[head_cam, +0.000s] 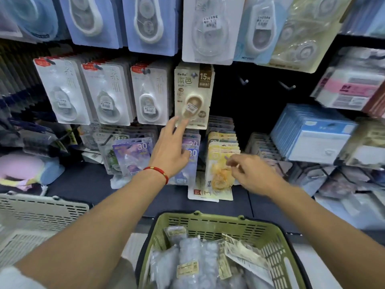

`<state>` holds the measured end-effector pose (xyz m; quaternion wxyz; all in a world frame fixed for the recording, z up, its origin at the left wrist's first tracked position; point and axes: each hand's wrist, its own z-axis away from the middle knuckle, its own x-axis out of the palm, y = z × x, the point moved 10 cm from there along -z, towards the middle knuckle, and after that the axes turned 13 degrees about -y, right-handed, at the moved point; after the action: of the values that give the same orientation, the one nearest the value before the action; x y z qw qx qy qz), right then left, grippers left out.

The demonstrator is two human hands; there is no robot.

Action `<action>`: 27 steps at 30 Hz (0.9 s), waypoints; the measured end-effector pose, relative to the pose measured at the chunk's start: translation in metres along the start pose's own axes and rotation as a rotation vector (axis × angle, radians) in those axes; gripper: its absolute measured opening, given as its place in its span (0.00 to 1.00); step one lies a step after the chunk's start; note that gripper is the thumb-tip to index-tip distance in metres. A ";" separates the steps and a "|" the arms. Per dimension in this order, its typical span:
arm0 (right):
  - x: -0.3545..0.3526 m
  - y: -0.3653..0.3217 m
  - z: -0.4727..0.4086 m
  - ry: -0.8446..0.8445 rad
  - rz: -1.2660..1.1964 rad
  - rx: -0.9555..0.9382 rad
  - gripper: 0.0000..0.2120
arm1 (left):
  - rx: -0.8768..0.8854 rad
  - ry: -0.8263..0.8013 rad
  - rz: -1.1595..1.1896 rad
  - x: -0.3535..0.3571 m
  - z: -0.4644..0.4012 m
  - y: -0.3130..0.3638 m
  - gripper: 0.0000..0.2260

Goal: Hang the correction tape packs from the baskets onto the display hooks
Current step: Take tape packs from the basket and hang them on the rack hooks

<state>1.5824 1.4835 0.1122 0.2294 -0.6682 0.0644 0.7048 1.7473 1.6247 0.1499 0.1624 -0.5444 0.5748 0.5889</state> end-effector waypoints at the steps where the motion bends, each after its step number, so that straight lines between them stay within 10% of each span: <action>1: 0.024 0.014 0.012 -0.085 0.014 0.038 0.13 | -0.007 -0.063 -0.022 0.007 0.003 0.001 0.33; 6: 0.170 0.078 0.078 -0.667 0.113 0.213 0.13 | 0.135 -0.613 -0.197 0.076 0.050 0.011 0.23; 10: 0.265 0.101 0.140 -0.862 -0.026 0.353 0.43 | 0.111 -1.015 -0.417 0.136 0.112 -0.011 0.20; 21: 0.261 0.085 0.143 -0.318 -0.167 0.345 0.19 | -0.089 -1.002 -0.151 0.211 0.185 0.003 0.19; 27: 0.211 0.077 0.143 -0.005 -0.998 0.413 0.11 | -0.552 -0.729 0.530 0.222 0.199 0.006 0.35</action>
<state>1.4198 1.5223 -0.0952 0.6632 -0.5567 -0.1243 0.4845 1.5732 1.6969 -0.0814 0.0478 -0.1628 0.4225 0.8904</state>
